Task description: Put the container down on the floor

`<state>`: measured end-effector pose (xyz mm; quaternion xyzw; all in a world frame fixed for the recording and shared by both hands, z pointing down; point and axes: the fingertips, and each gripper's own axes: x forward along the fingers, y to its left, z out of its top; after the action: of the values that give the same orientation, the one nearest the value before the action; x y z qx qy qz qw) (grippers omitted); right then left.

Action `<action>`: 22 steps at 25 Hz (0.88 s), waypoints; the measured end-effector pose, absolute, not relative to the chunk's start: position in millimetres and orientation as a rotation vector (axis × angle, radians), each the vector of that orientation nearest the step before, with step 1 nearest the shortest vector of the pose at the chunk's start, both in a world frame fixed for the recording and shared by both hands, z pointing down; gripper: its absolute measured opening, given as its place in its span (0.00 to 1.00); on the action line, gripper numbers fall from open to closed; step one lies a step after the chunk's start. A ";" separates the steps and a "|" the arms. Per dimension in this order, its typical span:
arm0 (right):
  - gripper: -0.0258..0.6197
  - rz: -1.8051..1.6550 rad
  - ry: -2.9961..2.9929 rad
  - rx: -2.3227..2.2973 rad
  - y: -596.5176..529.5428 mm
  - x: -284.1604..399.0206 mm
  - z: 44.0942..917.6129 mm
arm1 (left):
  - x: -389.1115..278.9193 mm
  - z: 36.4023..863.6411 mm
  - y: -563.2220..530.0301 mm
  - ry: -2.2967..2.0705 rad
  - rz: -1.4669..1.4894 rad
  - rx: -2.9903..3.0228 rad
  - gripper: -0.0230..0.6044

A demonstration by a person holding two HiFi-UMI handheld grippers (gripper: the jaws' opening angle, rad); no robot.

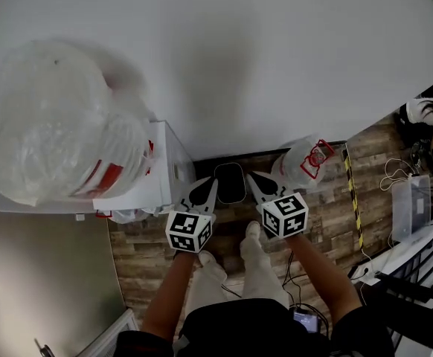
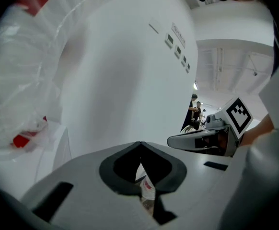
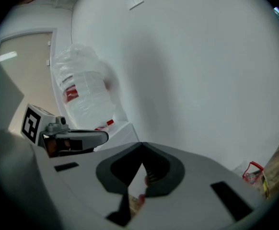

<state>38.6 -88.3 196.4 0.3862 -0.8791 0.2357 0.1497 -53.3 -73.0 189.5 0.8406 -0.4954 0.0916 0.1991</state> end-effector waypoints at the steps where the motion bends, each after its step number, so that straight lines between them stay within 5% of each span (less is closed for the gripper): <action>1: 0.09 0.668 -2.543 1.116 -85.7 38.1 185.8 | -55.8 179.5 -71.4 -1.390 0.251 2.361 0.06; 22: 0.09 0.451 -2.719 1.193 2.9 -15.9 59.0 | -90.6 38.8 15.7 -1.410 0.114 2.588 0.07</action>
<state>-15.9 2.9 59.0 0.3963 -0.9032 0.1498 0.0691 -90.6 15.7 38.8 0.8734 -0.4758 0.0384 0.0962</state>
